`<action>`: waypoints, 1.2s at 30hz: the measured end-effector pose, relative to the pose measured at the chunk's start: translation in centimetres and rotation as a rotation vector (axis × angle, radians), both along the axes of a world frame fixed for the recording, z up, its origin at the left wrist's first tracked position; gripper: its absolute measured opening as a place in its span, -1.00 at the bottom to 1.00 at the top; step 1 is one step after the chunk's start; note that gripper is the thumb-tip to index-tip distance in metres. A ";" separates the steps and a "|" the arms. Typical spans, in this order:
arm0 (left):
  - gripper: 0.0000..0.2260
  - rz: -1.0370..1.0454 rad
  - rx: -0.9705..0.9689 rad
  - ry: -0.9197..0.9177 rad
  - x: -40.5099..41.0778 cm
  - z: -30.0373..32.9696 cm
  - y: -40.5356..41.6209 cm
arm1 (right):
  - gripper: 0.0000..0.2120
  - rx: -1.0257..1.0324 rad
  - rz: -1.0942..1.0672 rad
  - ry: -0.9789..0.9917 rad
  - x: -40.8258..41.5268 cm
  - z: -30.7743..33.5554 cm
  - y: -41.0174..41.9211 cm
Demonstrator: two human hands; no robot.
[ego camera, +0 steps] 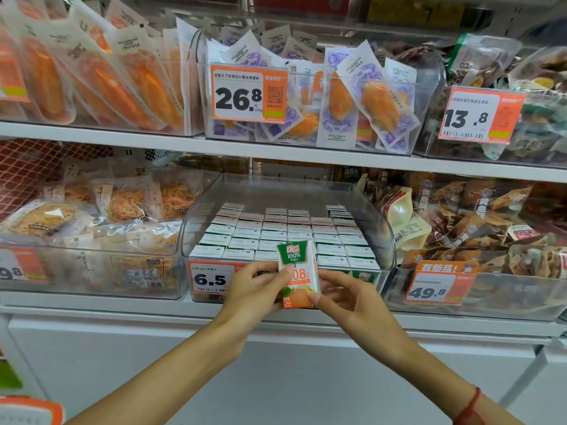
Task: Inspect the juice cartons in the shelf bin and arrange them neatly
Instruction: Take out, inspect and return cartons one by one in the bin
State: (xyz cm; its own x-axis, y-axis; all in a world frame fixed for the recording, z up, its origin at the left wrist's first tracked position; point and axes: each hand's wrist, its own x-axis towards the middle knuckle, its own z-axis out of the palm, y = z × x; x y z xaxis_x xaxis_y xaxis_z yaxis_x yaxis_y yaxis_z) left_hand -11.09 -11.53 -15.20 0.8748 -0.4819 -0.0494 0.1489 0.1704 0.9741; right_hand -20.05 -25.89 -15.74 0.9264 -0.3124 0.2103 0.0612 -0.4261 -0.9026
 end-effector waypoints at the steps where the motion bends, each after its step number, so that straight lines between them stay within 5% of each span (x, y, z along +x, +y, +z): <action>1: -0.82 -0.021 0.006 0.010 -0.1 0.0 -0.1 | -0.70 -0.037 -0.029 -0.017 0.0 0.0 0.1; 9: -0.57 -0.035 0.073 -0.023 -0.6 0.3 0.0 | -0.63 -0.255 -0.127 -0.154 -0.2 0.0 0.4; 13: -0.64 -0.042 0.064 -0.006 -0.4 0.6 0.4 | -0.68 -0.068 -0.020 -0.081 -0.3 0.4 0.0; 19: -0.76 -0.192 0.038 -0.064 0.0 1.2 0.7 | -0.50 0.249 0.129 0.119 -0.7 0.7 -0.8; 31: -0.76 -0.329 0.038 -0.079 -0.1 1.0 0.6 | -0.61 0.269 0.034 0.127 -0.9 1.7 -0.1; 36: -0.74 -0.131 0.053 -0.098 -0.2 1.0 0.4 | -0.73 0.256 -0.100 0.082 -0.8 1.5 0.3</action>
